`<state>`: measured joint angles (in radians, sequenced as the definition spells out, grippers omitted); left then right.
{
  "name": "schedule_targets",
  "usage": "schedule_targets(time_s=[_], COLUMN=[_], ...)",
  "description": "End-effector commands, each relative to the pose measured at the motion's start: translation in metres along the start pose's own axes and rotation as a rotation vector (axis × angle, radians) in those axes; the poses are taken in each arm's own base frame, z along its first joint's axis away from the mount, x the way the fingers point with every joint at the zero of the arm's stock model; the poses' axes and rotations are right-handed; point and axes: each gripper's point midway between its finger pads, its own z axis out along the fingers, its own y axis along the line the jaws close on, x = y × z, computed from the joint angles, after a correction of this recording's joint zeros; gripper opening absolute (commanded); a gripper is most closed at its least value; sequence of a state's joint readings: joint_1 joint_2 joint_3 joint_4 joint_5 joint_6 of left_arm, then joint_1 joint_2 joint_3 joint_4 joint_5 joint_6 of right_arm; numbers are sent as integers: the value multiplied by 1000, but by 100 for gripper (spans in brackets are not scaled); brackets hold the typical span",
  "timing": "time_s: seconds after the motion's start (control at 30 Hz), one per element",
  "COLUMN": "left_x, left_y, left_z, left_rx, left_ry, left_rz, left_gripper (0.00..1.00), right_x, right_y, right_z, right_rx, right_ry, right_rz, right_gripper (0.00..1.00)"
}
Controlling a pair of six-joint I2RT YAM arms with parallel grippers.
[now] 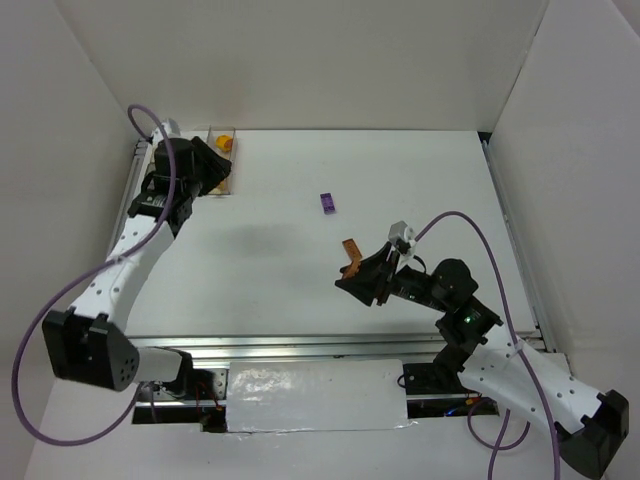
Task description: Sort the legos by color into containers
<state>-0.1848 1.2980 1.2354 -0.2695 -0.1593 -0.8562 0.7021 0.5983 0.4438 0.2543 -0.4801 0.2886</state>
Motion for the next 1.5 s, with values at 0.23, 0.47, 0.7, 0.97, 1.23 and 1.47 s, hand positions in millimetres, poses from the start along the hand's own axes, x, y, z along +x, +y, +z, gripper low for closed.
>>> schedule_targets(time_s=[0.23,0.47,0.7,0.97,1.23,1.47], left_x=[-137,-151,-160,-155,-151,-147], left_y=[79,133,164,214,233,240], left_z=[175,243,264,265,265,267], left_rx=[78,-50,-150,-234,-255,-262], left_ry=[-264,-282,-300,-260,-216,-191], left_rz=[79,275,393,375,357,337], left_gripper=[0,0,3,6,16,45], right_x=[-5,-6,-2,1,3,4], right_y=[13,18,18,15,12,16], right_z=[-7,-9,-7,-5,-3,-3], right_rx=[-46,-58,-64,-58,-50,-70], right_ry=[-31,-34,-14,-2,8,14], right_rz=[23,12,12,16,20,22], right_gripper=[0,0,0,0,0,0])
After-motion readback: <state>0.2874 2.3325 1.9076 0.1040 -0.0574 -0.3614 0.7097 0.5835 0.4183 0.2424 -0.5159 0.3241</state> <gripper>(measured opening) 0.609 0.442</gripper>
